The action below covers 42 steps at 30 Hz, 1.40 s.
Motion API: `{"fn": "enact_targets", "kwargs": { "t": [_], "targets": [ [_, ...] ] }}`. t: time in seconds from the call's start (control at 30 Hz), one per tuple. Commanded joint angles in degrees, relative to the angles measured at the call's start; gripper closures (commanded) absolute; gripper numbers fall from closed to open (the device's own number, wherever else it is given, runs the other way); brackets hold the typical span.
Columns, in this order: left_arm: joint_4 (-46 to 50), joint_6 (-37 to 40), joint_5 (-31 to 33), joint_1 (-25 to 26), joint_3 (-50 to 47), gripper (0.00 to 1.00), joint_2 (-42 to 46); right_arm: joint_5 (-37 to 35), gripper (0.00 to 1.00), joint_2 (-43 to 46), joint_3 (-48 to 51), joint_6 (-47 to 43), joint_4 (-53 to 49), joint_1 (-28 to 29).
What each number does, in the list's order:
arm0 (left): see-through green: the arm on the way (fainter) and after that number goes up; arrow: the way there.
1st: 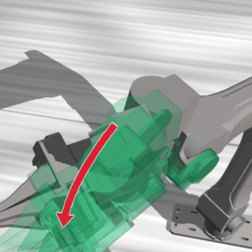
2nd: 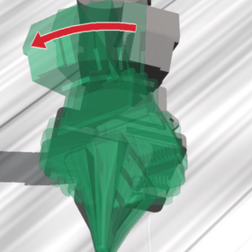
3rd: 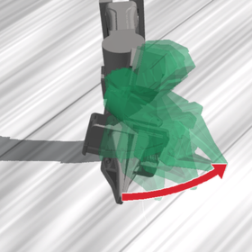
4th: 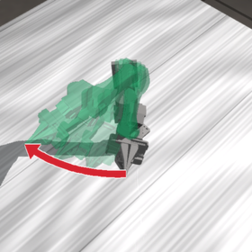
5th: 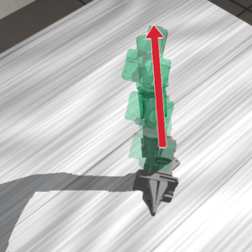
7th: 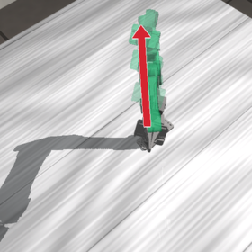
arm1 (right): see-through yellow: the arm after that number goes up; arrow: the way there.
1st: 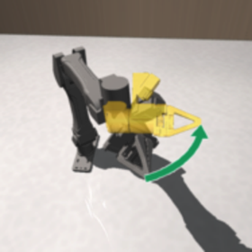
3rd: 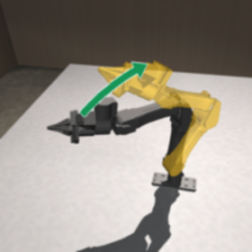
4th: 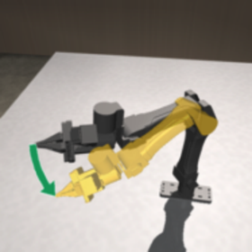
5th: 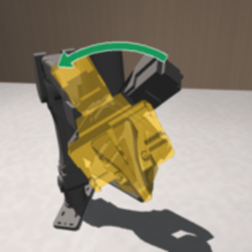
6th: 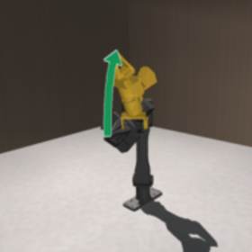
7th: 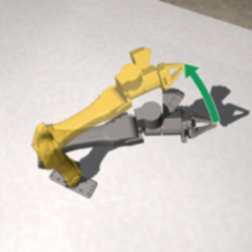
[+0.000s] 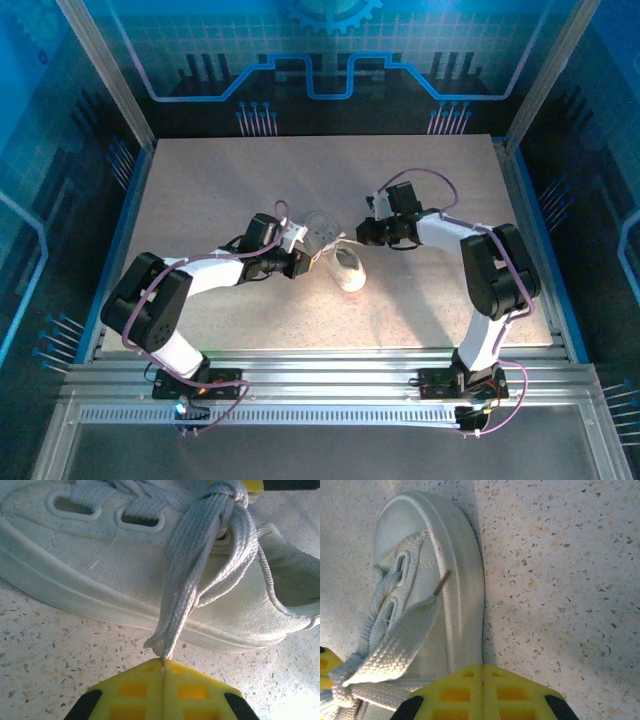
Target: Tie the shoes
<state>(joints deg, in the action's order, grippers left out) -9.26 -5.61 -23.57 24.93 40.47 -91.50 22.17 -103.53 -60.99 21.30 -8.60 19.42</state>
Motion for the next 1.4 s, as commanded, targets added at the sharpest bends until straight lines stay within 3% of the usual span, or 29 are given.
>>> {"fn": "enact_targets", "kwargs": {
  "t": [0.0, 0.67, 1.07, 1.13, 1.17, 1.23, 1.37],
  "targets": [
    [1.3, 0.2, 0.8, 0.3, 0.1, 1.0, -0.9, -4.3, 1.0, -1.7, -2.7, -5.3, -5.2, 1.0],
    [-0.4, -1.3, 1.8, 0.2, -3.3, 1.0, -0.7, -9.2, 1.0, -6.5, -7.2, -10.7, -9.1, 1.8],
    [-1.7, -2.3, 2.3, 0.2, -4.5, 1.0, -0.2, -8.2, 0.99, -5.2, -7.2, -10.4, -7.7, 2.1],
    [-2.0, -3.3, 3.3, 0.0, -4.5, 1.0, 0.3, -8.2, 0.67, -2.6, -6.3, -9.3, -6.0, 2.1],
    [-2.1, -3.8, 3.9, -0.3, -4.6, 1.0, 0.7, -8.1, 0.61, -1.4, -6.0, -8.9, -5.7, 2.0],
    [-2.9, -4.2, 5.4, -0.4, -5.1, 0.76, 2.5, -8.4, 0.53, 1.7, -5.3, -7.8, -5.3, 1.6],
    [-3.0, -3.1, 7.4, -0.6, -5.5, 0.65, 7.2, -6.9, 0.47, 7.3, -3.5, -5.9, -5.2, -0.9]
  ]
}}
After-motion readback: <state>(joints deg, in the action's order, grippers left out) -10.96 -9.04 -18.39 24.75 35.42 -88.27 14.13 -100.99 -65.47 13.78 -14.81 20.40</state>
